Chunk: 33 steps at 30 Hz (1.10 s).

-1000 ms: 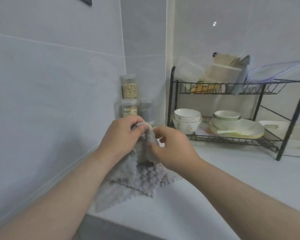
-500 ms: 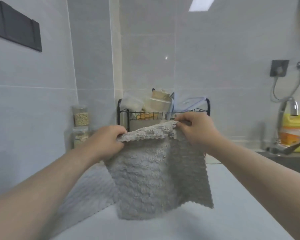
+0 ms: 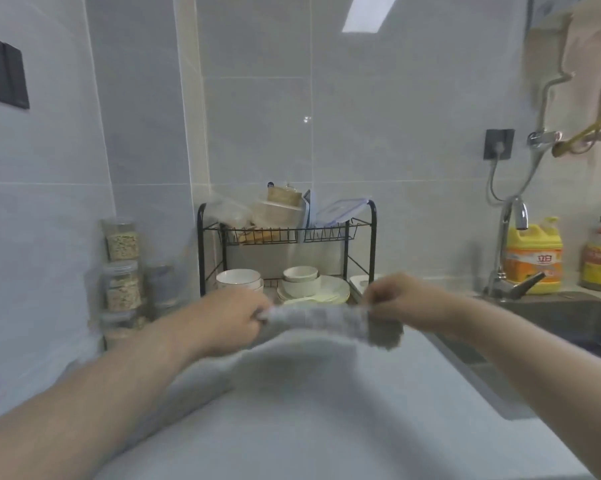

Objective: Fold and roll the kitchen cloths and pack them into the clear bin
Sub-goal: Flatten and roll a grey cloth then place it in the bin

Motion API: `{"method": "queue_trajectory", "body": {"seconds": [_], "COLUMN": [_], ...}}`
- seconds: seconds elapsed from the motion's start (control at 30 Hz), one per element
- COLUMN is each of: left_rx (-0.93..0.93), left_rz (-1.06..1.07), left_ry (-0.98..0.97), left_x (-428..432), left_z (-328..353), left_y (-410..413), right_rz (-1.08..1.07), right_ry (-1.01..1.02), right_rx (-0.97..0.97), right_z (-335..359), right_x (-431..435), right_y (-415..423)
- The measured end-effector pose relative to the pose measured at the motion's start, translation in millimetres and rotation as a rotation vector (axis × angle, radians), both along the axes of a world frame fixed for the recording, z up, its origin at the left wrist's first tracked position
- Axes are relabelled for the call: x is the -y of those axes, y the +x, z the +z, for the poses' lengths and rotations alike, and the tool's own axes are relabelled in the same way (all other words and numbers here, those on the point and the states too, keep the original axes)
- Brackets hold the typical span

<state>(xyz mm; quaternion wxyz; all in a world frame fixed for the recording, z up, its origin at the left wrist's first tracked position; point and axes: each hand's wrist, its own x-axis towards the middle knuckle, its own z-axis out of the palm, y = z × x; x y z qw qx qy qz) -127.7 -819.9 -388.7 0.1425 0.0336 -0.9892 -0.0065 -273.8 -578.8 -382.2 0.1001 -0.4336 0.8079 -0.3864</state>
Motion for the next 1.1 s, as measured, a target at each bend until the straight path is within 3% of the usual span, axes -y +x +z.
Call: {"method": "queue_trajectory", "body": {"seconds": [0.07, 0.13, 0.2, 0.27, 0.37, 0.5, 0.63, 0.7, 0.77, 0.8, 0.9, 1.1], "left_rx": [0.168, 0.348, 0.434, 0.378, 0.299, 0.383, 0.225, 0.147, -0.015, -0.12, -0.24, -0.032], "left_rz": [-0.009, -0.024, -0.033, -0.01, 0.042, 0.09, 0.1, 0.074, 0.084, 0.085, 0.108, 0.276], "left_ry": [0.024, 0.134, 0.258, 0.375, 0.246, 0.211, 0.185, 0.3, 0.487, 0.534, 0.524, 0.414], "left_x": [2, 3, 1, 3, 12, 16, 24, 31, 38, 42, 56, 112], "left_z": [-49, -92, -114, -121, -131, -158, -161, -156, -152, -150, -147, -176], "left_y": [8, 15, 19, 19, 17, 13, -2, -14, -35, -48, -92, -150], "right_rz": [0.05, 0.045, 0.012, -0.089, -0.101, -0.06, -0.026, -0.061, -0.182, -0.265, -0.451, -0.511], "right_ry": [0.236, 0.447, 0.481, 0.422, 0.493, 0.656, 0.677, 0.503, 0.176, 0.088, 0.198, 0.564], "right_rx": [0.116, 0.05, -0.02, -0.142, -0.351, -0.362, -0.354, -0.228, -0.039, -0.049, -0.206, -0.389], "right_z": [-39, -74, -100, -119, -144, -160, -160, -163, -165, -165, -159, -170], "right_x": [-7, -8, -8, -8, -8, -12, -8, -5, 4, 10, 36, 78], "right_y": [11, 18, 19, 18, 17, -1, -31, -45, -59, -69, -101, -143]}}
